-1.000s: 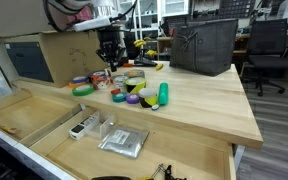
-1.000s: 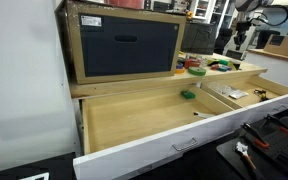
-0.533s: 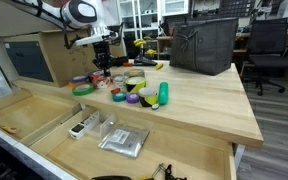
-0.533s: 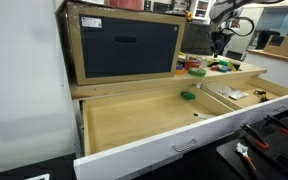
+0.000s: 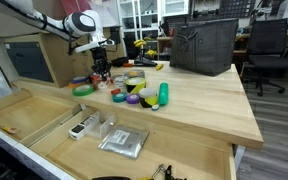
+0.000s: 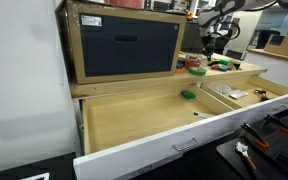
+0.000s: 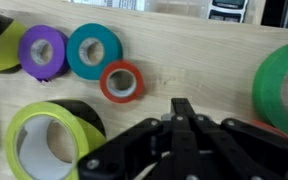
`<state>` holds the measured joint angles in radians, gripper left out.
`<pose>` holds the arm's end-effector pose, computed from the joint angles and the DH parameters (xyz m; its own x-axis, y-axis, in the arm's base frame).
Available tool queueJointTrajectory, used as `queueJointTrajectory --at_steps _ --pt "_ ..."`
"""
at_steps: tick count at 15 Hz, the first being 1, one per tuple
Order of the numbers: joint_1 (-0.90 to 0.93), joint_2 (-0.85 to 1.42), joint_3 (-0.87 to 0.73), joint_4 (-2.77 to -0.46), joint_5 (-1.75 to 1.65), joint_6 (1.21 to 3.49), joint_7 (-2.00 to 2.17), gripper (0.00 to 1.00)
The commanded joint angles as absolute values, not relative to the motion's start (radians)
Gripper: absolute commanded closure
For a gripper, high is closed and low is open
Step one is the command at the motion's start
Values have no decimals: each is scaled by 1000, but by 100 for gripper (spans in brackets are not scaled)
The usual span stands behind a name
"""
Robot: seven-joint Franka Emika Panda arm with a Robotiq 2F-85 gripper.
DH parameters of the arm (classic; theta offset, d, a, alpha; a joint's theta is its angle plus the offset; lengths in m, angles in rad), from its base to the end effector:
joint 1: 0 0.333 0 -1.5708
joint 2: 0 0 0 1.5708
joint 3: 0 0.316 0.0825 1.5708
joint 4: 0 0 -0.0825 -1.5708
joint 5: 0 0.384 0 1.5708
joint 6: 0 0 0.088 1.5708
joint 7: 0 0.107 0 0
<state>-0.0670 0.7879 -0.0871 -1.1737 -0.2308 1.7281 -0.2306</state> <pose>0.7216 -0.1160 0.3079 0.9493 0.1192 -0.2909 0.1850 -0.9600 0.2104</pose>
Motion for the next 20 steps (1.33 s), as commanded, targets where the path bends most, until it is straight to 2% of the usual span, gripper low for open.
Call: queueJointTrajectory --at_steps 1,20 --pt "-121 787 -110 -1179 -268 1735 -282 100" --pt "-185 854 -81 -1198 -256 1940 -360 100"
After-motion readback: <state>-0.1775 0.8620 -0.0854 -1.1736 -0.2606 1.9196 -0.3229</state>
